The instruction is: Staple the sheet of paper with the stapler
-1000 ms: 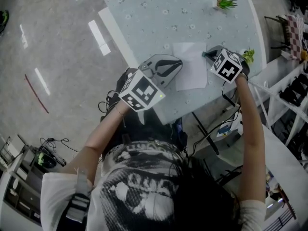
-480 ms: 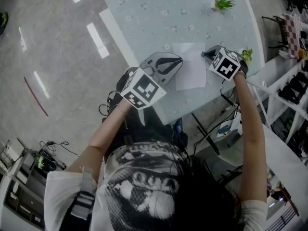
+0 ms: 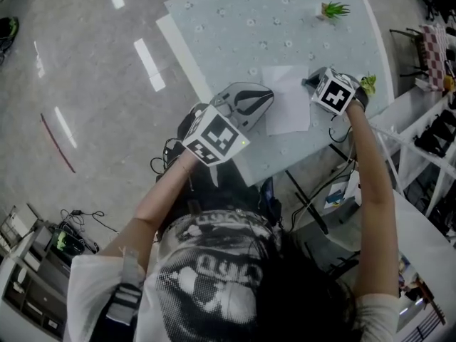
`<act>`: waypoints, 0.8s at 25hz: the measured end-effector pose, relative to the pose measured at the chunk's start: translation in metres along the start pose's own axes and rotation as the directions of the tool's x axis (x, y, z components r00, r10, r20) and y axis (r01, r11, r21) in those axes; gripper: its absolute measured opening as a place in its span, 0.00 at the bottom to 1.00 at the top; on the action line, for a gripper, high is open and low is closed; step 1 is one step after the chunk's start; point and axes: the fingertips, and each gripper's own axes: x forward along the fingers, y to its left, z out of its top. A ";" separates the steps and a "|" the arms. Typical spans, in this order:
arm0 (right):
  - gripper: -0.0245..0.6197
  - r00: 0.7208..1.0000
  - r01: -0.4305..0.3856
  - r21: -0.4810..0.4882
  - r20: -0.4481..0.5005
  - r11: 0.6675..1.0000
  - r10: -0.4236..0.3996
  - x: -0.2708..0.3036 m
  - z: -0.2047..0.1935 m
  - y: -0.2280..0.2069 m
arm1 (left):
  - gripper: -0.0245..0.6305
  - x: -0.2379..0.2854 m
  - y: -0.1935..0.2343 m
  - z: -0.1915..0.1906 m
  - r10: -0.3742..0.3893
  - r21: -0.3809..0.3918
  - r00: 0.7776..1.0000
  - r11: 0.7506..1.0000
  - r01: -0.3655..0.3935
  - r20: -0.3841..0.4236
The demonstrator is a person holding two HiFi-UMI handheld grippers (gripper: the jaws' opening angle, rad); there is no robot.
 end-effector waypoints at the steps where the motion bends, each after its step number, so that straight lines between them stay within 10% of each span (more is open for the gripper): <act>1: 0.04 1.000 0.001 0.006 0.009 1.000 -0.001 0.001 0.000 0.000 | 0.04 -0.003 0.001 -0.001 0.006 -0.001 1.000 1.000 -0.006 -0.002; 9: 0.04 0.997 -0.004 0.047 0.075 0.999 0.001 -0.007 -0.004 0.001 | 0.04 -0.032 0.010 0.002 0.012 0.017 1.000 1.000 -0.012 -0.028; 20: 0.04 0.943 0.106 0.338 0.264 0.935 -0.202 -0.047 0.009 0.005 | 0.04 -0.049 0.012 0.008 -0.066 0.064 0.996 0.995 0.070 -0.066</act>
